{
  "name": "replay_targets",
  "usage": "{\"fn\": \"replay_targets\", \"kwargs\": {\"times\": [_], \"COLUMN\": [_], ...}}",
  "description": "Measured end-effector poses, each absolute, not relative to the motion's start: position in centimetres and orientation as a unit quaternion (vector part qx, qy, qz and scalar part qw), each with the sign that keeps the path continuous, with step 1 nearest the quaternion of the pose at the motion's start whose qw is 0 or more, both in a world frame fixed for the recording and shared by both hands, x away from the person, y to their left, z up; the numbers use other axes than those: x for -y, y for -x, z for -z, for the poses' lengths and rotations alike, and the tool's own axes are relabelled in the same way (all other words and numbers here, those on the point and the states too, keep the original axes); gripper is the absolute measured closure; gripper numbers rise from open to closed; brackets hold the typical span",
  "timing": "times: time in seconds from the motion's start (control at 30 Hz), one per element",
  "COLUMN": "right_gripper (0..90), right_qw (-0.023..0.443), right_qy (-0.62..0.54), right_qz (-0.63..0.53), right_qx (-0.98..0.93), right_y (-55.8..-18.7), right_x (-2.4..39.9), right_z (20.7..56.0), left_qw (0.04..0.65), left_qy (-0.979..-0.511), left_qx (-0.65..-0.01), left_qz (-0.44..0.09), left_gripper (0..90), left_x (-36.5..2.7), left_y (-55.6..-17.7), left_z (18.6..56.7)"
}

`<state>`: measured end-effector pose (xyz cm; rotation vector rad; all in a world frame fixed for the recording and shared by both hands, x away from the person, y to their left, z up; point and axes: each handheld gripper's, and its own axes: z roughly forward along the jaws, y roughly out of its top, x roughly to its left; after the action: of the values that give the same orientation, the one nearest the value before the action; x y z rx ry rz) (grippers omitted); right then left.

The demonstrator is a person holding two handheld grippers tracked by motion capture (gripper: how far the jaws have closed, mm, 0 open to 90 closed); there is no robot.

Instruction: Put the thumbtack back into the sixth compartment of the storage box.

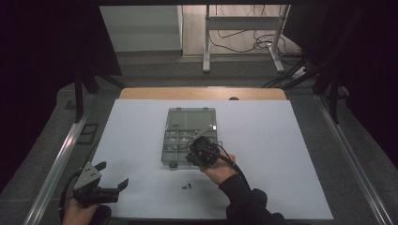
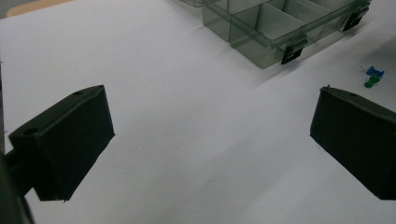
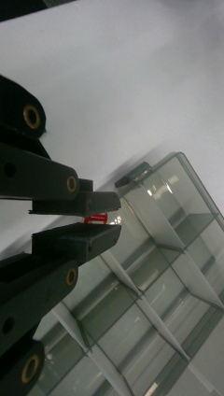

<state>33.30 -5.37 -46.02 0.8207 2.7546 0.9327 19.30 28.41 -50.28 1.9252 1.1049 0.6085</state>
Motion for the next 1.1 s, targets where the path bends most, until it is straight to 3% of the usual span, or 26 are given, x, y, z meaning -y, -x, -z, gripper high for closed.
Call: {"fn": "replay_targets", "kwargs": {"times": [1.1], "right_gripper": [82.5], "right_qw": [0.081], "right_qy": [-0.273], "right_qz": [-0.295], "right_qx": [-0.912], "right_y": [-36.2], "right_x": [2.4], "right_z": [47.4], "left_qw": [0.408], "left_qy": [-0.765], "left_qx": [-0.436], "left_qz": [-0.242], "left_gripper": [0.0], "left_x": [-28.4], "left_y": [-19.3], "left_z": [50.3]}}
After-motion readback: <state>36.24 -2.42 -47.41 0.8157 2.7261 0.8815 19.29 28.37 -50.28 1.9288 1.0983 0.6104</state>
